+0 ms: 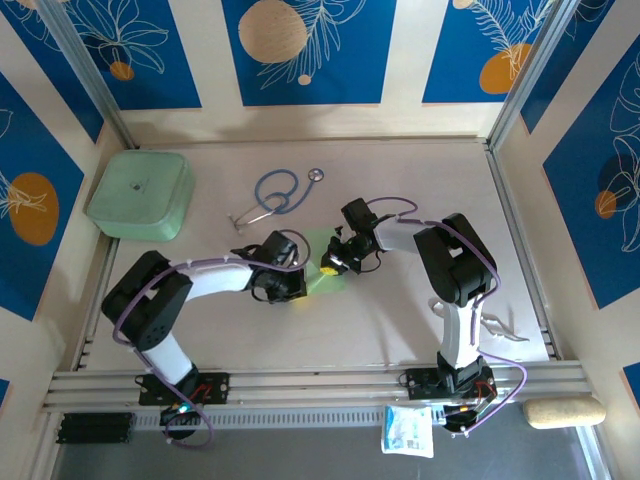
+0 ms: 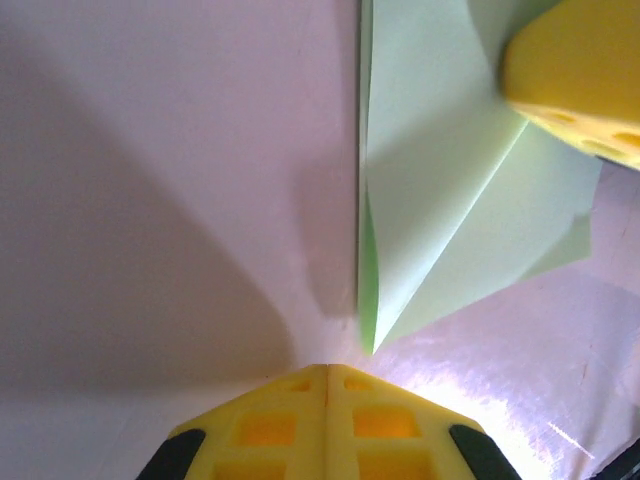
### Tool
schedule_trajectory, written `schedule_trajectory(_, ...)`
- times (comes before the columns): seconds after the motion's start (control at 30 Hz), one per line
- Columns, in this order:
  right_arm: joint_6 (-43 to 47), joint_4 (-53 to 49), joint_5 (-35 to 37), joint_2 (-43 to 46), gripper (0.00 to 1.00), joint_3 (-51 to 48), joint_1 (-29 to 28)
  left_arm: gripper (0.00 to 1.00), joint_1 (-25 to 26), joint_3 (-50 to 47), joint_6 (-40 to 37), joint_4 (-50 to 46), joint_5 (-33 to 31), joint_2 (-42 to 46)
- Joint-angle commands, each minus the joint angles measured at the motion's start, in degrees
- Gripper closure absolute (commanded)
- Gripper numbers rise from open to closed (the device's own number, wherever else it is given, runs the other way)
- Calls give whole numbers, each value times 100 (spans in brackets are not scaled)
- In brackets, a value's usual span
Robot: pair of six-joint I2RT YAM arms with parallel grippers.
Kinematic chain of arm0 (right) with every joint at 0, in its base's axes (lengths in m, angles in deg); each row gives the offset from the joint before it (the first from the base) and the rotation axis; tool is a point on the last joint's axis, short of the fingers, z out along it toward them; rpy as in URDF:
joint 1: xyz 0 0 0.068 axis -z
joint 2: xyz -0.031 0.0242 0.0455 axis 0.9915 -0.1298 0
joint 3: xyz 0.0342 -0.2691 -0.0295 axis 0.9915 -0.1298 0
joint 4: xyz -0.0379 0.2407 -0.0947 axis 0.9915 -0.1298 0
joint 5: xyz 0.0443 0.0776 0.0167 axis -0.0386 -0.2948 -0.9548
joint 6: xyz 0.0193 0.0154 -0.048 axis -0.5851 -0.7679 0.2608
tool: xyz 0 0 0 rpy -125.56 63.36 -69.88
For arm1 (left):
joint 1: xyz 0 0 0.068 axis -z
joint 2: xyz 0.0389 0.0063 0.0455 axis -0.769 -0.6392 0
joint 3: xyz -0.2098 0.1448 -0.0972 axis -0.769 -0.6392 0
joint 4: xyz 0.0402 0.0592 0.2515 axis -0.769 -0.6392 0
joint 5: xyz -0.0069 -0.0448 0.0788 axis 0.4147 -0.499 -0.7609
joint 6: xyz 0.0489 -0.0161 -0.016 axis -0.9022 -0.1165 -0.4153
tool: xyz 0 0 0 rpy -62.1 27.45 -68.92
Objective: Fold a paper plane with a square sheet of paper (pick it up from the middle)
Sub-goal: Fold the triangle a second time at the center of the table.
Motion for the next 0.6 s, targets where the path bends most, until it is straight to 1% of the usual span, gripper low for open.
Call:
schedule_trajectory(0.0, -57, -612, 781, -424, 100, -204, 15, 99, 44, 370, -61, -134, -249, 306)
schedule_trajectory(0.13, -41, -612, 767, -435, 100, -176, 6, 98, 44, 459, 228, 490, -98, 28)
schedule_trajectory(0.3, -58, -577, 728, -405, 100, -189, 14, 99, 47, 679, 299, 411, -169, -439)
schedule_trajectory(0.57, -18, -562, 508, -320, 100, -82, 22, 100, 51, 610, 404, 314, -281, -768)
